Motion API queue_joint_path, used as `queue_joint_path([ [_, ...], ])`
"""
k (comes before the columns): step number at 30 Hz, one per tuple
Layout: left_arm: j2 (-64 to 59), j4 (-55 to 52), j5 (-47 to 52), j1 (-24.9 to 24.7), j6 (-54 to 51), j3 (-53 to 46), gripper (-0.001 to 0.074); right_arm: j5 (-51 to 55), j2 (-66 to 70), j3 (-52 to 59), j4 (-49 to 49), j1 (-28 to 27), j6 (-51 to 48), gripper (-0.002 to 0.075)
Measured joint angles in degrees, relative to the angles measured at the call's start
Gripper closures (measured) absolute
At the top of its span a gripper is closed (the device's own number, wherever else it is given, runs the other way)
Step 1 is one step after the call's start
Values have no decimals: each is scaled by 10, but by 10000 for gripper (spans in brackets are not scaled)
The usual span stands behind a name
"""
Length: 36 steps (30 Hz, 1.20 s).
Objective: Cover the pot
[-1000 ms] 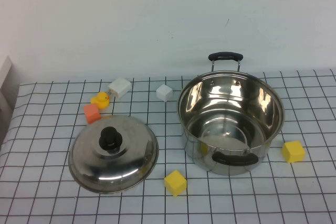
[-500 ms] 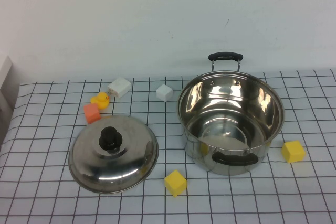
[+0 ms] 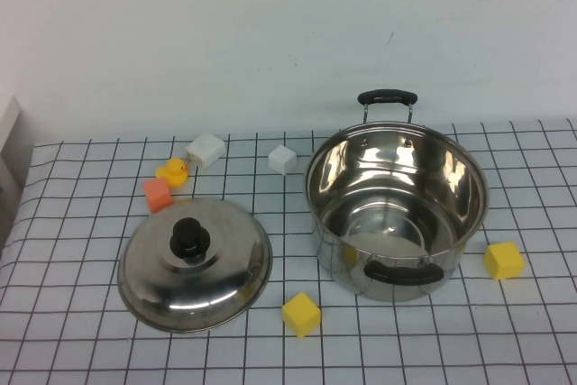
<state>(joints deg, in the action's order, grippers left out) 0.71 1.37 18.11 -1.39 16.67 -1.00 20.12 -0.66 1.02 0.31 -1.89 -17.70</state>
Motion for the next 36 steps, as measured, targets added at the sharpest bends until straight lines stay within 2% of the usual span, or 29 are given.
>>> queue_joint_path([
  [7,0,1,-6,0,0,0,737,0,0,0,0,0,0,717],
  [10,0,3,-40,0,0,-1,737,0,0,0,0,0,0,717],
  [18,0,3,-308,0,0,-1,737,0,0,0,0,0,0,717],
  [27,0,3,-467,0,48,-1,737,0,0,0,0,0,0,717],
  [29,1,3,-473,0,50,-1,737,0,0,0,0,0,0,717],
  [31,1,3,-430,0,45,19,737,0,0,0,0,0,0,717],
  [33,-5,3,-376,0,33,64,737,0,0,0,0,0,0,717],
  [36,-49,3,-350,0,10,134,737,0,0,0,0,0,0,717],
])
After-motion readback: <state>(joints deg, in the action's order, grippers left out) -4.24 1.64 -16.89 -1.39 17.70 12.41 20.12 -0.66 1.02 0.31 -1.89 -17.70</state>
